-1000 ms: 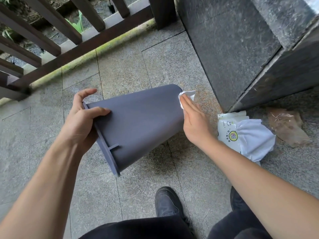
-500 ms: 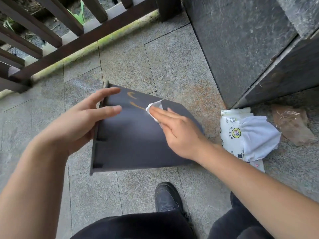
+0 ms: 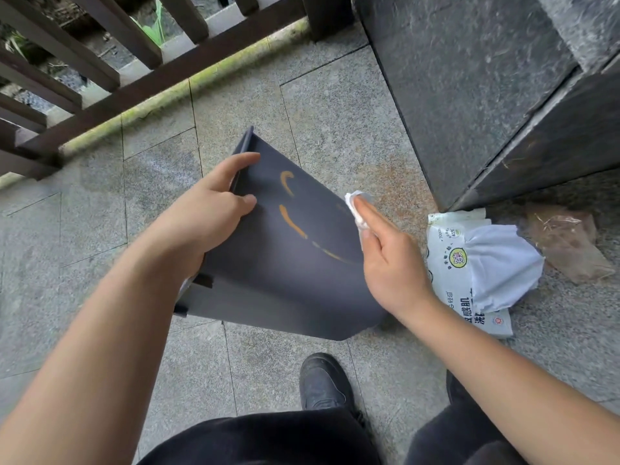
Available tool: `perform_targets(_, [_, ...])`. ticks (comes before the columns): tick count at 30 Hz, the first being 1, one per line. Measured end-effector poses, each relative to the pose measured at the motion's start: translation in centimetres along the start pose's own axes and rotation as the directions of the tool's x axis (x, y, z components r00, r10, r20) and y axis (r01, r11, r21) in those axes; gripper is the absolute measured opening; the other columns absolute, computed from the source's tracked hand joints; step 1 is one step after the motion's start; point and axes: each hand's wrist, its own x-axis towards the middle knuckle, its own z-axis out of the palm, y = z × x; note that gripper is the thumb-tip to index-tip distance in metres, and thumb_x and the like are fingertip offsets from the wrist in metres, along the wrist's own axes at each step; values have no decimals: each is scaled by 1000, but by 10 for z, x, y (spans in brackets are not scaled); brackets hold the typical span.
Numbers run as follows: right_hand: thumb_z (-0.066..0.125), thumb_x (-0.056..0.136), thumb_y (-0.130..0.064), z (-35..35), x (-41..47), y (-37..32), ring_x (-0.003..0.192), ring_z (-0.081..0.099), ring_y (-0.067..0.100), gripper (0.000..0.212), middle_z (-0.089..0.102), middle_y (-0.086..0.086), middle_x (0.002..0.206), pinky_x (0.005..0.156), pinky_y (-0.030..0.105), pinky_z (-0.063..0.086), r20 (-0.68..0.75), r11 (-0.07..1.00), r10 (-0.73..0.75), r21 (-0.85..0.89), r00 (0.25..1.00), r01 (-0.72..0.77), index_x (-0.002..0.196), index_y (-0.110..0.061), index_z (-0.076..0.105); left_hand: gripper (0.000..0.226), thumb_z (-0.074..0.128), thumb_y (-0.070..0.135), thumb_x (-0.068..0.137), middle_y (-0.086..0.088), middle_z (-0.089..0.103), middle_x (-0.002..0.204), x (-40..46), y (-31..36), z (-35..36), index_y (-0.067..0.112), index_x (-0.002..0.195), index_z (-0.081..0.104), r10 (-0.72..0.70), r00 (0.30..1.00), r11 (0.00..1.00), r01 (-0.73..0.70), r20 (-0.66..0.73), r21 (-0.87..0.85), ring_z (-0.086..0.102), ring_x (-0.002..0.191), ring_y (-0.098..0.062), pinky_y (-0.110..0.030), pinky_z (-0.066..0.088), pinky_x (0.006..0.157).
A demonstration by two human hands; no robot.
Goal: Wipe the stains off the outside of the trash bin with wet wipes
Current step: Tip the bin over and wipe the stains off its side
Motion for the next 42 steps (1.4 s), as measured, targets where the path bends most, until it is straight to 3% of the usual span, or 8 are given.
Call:
perform_targets(4, [42, 102, -5, -15, 4, 5, 131, 45, -4, 46, 50, -11, 147, 110, 9, 29, -93, 985, 159, 80, 983, -152, 144, -19, 50, 50, 56, 10, 97, 7, 66, 125, -6, -8, -3, 56, 115, 66, 12, 997, 999, -16, -76, -40, 70, 101, -29, -54, 56, 91])
perform_targets(9, [42, 98, -9, -26, 7, 26, 57, 47, -3, 49, 60, -20, 89, 70, 26, 43, -172, 939, 343, 101, 923, -330, 140, -31, 55, 56, 55, 3, 100, 9, 71, 121, -7, -15, -6, 49, 132, 58, 58, 997, 984, -65, -42, -168, 74, 93, -19, -34, 61, 69])
perform_targets(14, [41, 99, -7, -21, -1, 40, 105, 62, 16, 48, 68, -14, 115, 86, 16, 46, -150, 918, 397, 89, 906, -387, 140, -29, 56, 67, 50, -3, 100, 18, 59, 140, 0, -14, -7, 54, 135, 53, 174, 984, 965, -165, 26, -206, 62, 120, -13, -30, 56, 89])
perform_targets(16, [41, 100, -8, -21, 1, 44, 115, 59, 28, 48, 69, 8, 126, 98, 33, 46, -159, 917, 400, 73, 903, -393, 141, -29, 55, 70, 47, -6, 100, 26, 56, 140, 3, -16, -5, 54, 136, 51, 187, 981, 959, -172, 45, -223, 57, 126, -6, -28, 52, 96])
perform_targets(24, [41, 101, -10, -22, 1, 59, 110, 58, 27, 49, 67, 15, 125, 86, 30, 42, -182, 922, 381, -1, 906, -388, 144, -31, 50, 79, 51, -2, 100, 52, 33, 139, 13, -35, 6, 59, 147, 32, 238, 963, 970, -229, 128, -81, 30, 137, 16, -27, 27, 117])
perform_targets(33, [40, 102, -11, -21, -3, 74, 123, 57, 29, 53, 60, 6, 137, 98, 35, 44, -4, 924, 365, -123, 931, -363, 148, -35, 37, 70, 45, 7, 105, 51, 33, 141, 17, -34, 11, 65, 143, 31, 378, 922, 912, -387, 88, 134, 25, 137, 19, -3, 19, 108])
perform_targets(37, [41, 101, -13, -17, -3, 72, 100, 63, 38, 57, 66, 15, 121, 82, 43, 51, 63, 911, 345, -262, 937, -318, 149, -40, 26, 65, 43, 10, 106, 41, 35, 148, 21, -40, 9, 63, 144, 33, 333, 940, 931, -340, 71, 133, 27, 140, 14, -27, 19, 120])
perform_targets(42, [42, 98, -8, -17, -12, 65, 122, 55, 38, 57, 53, 12, 144, 95, 49, 48, 79, 913, 279, -329, 957, -239, 150, -29, 30, 61, 45, 18, 104, 40, 41, 145, 22, -42, 13, 65, 141, 35, 311, 949, 942, -315, 47, 118, 33, 138, 11, -33, 23, 119])
